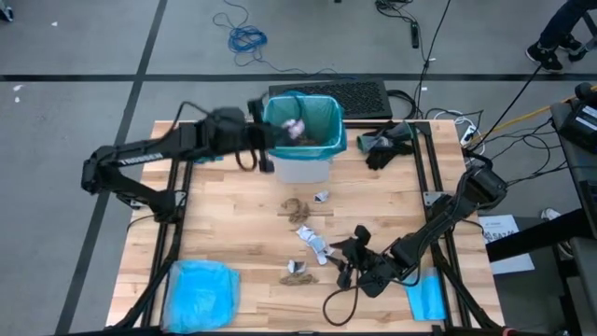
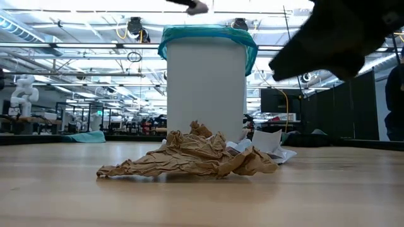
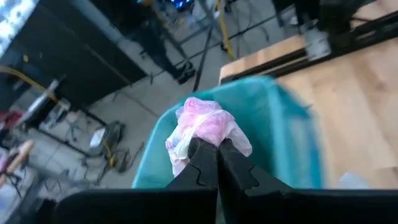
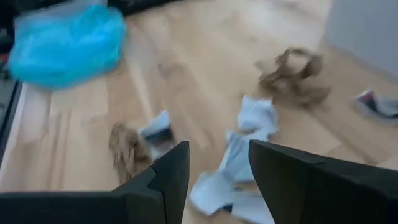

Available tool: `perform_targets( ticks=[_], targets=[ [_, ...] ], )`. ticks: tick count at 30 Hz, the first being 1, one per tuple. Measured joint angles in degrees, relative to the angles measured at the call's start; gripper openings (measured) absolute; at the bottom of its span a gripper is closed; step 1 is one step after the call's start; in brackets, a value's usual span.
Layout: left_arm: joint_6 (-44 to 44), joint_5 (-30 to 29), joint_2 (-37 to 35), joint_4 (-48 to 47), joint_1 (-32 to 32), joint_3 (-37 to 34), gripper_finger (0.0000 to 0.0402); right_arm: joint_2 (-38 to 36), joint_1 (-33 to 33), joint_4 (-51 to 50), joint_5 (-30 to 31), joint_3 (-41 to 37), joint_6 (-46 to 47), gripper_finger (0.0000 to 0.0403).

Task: Place trash/remove bag and relplace
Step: Put the pink trash bag into the trash bin, then put the white paper into the trash bin

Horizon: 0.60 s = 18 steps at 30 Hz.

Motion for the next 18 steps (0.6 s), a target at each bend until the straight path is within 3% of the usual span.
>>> perform_targets(
  ticks=[4,8,14,18],
  targets=[
    [-3.13,8.81,0.31,-1.53,6.88,0.08,0.0011,3.41,-0.02,2.27,-3.52,0.0,0.35,0.0161],
    [-6.19,19.46,0.6,-4.7,10.69,0.08,0.006,6.32,-0.45,3.63,-4.79,-0.02,1.63,0.0179],
    [-6.68,21.42,0.51,-4.98,10.16,0.08,0.015,8.28,-2.27,3.39,-4.74,-0.02,1.2,0.0212],
    [-9.51,21.71,0.51,-5.64,8.33,0.08,0.0188,8.35,-4.49,1.15,-4.92,-0.02,0.54,0.0225]
  ],
)
